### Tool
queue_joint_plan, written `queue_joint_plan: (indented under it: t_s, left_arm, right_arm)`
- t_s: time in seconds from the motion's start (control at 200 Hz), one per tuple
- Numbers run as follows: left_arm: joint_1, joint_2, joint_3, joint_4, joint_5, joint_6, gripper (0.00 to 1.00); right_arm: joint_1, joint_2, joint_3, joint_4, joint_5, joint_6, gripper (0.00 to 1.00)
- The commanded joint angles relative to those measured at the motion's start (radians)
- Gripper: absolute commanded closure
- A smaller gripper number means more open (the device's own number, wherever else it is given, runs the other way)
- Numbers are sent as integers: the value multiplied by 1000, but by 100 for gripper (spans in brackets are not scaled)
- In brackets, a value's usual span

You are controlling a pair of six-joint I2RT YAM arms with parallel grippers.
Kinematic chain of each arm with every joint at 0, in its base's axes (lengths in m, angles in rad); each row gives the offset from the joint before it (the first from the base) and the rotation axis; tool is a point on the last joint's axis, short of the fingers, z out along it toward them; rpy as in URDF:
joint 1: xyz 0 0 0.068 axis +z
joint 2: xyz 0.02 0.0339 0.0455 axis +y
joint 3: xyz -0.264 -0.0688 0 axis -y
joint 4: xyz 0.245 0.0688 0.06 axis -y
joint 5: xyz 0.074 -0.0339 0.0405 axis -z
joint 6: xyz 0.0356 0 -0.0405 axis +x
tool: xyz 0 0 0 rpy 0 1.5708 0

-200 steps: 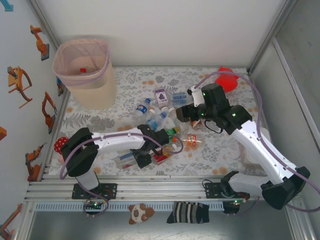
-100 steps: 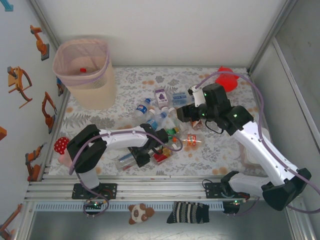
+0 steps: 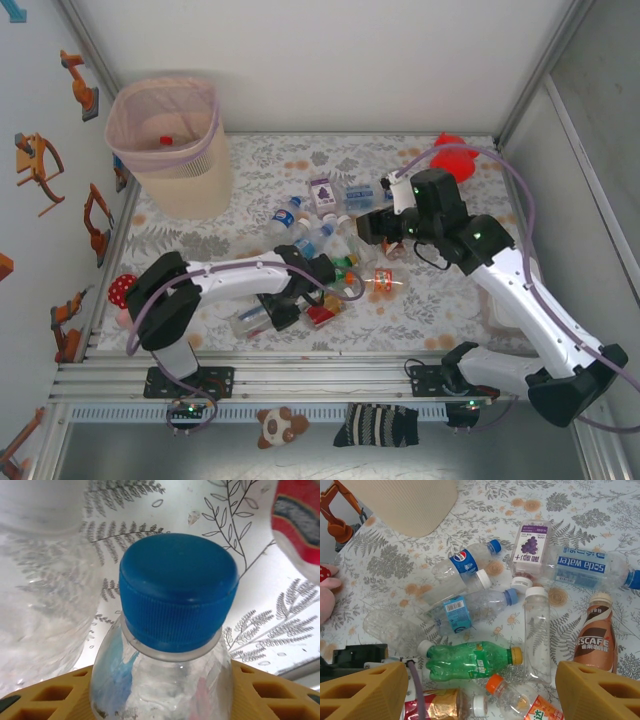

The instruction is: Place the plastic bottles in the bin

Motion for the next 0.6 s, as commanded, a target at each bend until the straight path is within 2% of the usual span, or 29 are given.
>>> queue_joint_plan:
  t_s: [0.0,0.195,0.345,0.591]
  left_arm:
    - [5,-113,39,-27,-11,20,48]
    - [35,-314,80,32,-15,56,51]
    - [78,-455,108,113,-58,83,51]
    - [226,-567,189,283,-60,127,52]
  right_arm:
    - [-7,-26,7,-13,19,8,24]
    - [-8,-40,6,-15,33,9,23]
    - [-9,-43,7,-14,40,10,24]
    - [-8,-36,17,-14,41,16,24]
